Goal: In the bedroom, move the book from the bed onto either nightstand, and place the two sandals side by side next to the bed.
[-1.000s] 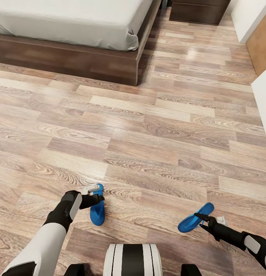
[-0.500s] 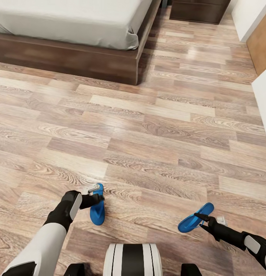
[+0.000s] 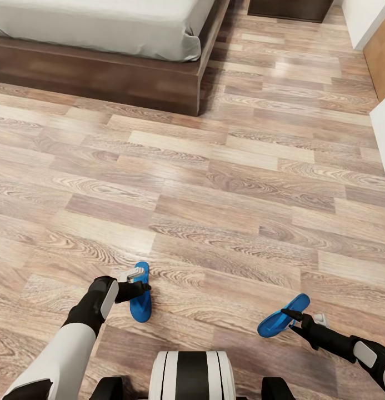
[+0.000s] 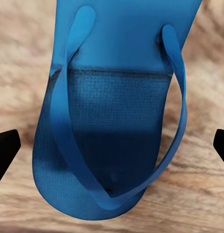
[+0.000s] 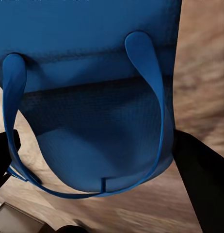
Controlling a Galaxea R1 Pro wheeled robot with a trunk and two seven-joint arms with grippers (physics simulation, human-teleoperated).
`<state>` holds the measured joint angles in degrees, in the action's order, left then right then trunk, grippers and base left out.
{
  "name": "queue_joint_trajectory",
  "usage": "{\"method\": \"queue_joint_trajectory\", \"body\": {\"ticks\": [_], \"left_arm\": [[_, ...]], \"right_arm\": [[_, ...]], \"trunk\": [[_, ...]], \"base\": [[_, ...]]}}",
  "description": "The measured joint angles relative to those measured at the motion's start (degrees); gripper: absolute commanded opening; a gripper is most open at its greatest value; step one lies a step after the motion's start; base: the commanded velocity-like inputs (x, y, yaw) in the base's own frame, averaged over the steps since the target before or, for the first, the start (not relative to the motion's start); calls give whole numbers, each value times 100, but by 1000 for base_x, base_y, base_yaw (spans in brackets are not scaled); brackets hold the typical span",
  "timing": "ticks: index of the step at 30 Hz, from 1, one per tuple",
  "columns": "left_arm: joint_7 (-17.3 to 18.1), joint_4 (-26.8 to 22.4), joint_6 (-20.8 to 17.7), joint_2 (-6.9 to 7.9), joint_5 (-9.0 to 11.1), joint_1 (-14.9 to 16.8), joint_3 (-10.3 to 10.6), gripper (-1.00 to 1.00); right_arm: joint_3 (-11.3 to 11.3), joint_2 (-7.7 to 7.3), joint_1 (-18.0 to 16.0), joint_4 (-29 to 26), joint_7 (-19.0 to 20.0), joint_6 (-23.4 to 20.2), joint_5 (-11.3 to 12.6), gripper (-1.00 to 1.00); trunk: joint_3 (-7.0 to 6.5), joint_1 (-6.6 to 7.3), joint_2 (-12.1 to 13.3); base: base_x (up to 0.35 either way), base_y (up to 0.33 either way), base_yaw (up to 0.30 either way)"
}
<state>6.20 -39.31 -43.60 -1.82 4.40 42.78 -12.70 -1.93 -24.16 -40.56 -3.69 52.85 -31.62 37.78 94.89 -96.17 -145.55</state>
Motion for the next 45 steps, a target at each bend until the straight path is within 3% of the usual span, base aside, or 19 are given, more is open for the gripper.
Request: {"method": "queue_joint_trajectory", "body": {"ticks": [33,34,45], "left_arm": [[-1,0,-8,21,-9,0,9,100],[-1,0,-6,21,-9,0,9,-100],[-2,1,-9,20,20,1,11,-100]], "right_arm": [[1,0,1,0,-1,0,-3,-100],[1,0,0,0,0,1,-4,-100],[1,0,-1,0,0,0,-4,-100]], "trunk": [[89,-10,-5],[89,-10,-5],[89,-10,-5]], "base": [[0,0,0],[0,0,0],[0,0,0]]}}
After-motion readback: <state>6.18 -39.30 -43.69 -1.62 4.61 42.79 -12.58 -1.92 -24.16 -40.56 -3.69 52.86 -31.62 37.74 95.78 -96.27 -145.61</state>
